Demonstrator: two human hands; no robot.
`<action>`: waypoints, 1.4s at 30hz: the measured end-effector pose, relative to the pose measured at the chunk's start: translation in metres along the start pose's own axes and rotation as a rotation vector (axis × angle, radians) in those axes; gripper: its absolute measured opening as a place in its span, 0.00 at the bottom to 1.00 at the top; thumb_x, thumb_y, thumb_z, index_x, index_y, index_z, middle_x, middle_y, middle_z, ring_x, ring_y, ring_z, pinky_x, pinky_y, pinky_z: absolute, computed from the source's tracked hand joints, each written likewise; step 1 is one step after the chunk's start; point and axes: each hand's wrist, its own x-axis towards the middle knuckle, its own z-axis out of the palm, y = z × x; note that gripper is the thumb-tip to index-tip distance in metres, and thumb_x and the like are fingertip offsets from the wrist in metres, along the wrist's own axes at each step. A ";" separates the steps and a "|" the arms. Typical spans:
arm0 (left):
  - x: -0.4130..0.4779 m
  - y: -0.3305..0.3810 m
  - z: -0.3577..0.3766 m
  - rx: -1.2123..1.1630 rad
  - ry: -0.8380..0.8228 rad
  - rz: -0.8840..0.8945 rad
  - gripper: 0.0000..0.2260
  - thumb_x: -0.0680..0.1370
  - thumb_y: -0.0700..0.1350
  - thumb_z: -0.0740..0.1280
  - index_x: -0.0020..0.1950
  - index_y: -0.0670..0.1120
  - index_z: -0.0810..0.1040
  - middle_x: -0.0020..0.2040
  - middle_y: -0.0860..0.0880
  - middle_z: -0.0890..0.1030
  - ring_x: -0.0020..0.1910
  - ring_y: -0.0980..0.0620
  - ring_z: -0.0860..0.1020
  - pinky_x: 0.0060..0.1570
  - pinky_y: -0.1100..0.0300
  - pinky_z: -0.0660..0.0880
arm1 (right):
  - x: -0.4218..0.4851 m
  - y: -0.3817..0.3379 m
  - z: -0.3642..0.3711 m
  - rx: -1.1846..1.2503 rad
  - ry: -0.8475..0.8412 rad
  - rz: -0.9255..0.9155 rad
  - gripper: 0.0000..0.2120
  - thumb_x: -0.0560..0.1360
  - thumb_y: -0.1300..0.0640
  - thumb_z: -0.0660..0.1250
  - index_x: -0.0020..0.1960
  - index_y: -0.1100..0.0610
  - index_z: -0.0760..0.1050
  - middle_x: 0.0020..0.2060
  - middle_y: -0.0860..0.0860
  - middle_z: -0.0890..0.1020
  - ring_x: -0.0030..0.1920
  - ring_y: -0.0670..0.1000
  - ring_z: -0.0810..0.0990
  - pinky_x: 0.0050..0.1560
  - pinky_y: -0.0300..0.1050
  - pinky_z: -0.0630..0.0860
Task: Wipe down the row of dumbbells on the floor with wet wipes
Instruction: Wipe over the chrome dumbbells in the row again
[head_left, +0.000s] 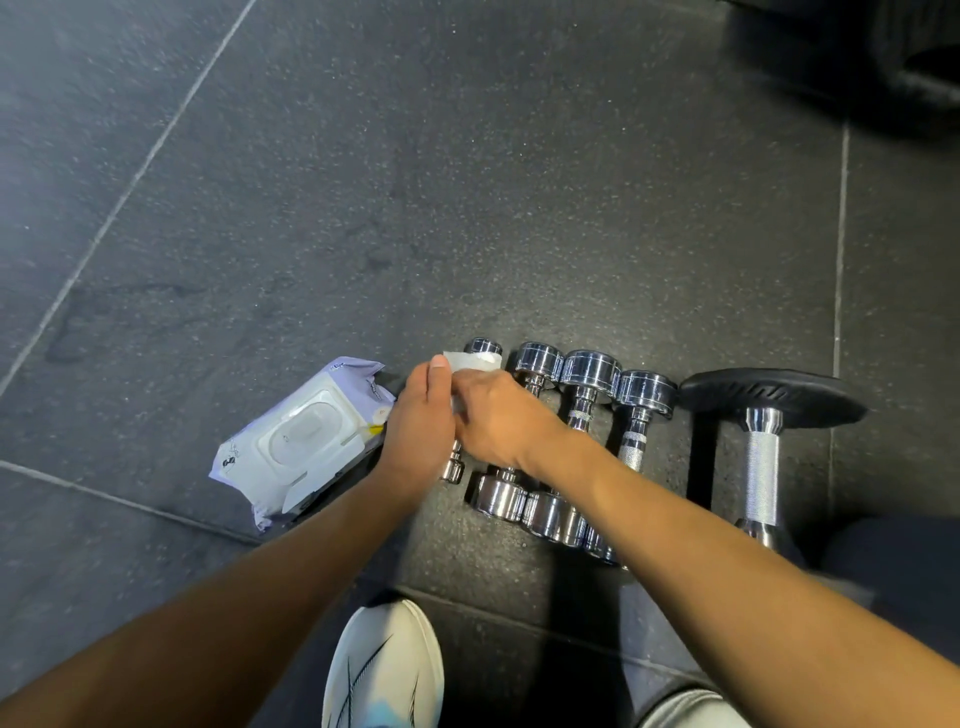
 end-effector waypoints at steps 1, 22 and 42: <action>0.000 0.000 -0.001 -0.003 0.000 -0.010 0.20 0.86 0.58 0.52 0.64 0.48 0.76 0.58 0.47 0.82 0.60 0.46 0.79 0.67 0.44 0.71 | -0.003 -0.004 0.003 -0.004 -0.036 -0.004 0.20 0.74 0.52 0.58 0.62 0.59 0.75 0.52 0.57 0.82 0.52 0.61 0.78 0.57 0.54 0.78; 0.013 -0.005 -0.013 -0.108 -0.043 -0.086 0.24 0.74 0.72 0.51 0.50 0.58 0.78 0.51 0.55 0.85 0.55 0.54 0.83 0.68 0.46 0.74 | -0.018 0.010 0.017 -0.088 -0.138 -0.147 0.15 0.78 0.63 0.60 0.63 0.60 0.76 0.60 0.56 0.81 0.53 0.59 0.82 0.58 0.54 0.78; 0.016 -0.012 -0.011 -0.054 -0.071 -0.064 0.25 0.79 0.68 0.52 0.59 0.53 0.78 0.52 0.52 0.85 0.55 0.53 0.83 0.67 0.46 0.75 | -0.005 0.009 0.011 -0.471 -0.115 -0.261 0.14 0.81 0.64 0.59 0.65 0.61 0.74 0.60 0.57 0.80 0.55 0.57 0.79 0.63 0.50 0.73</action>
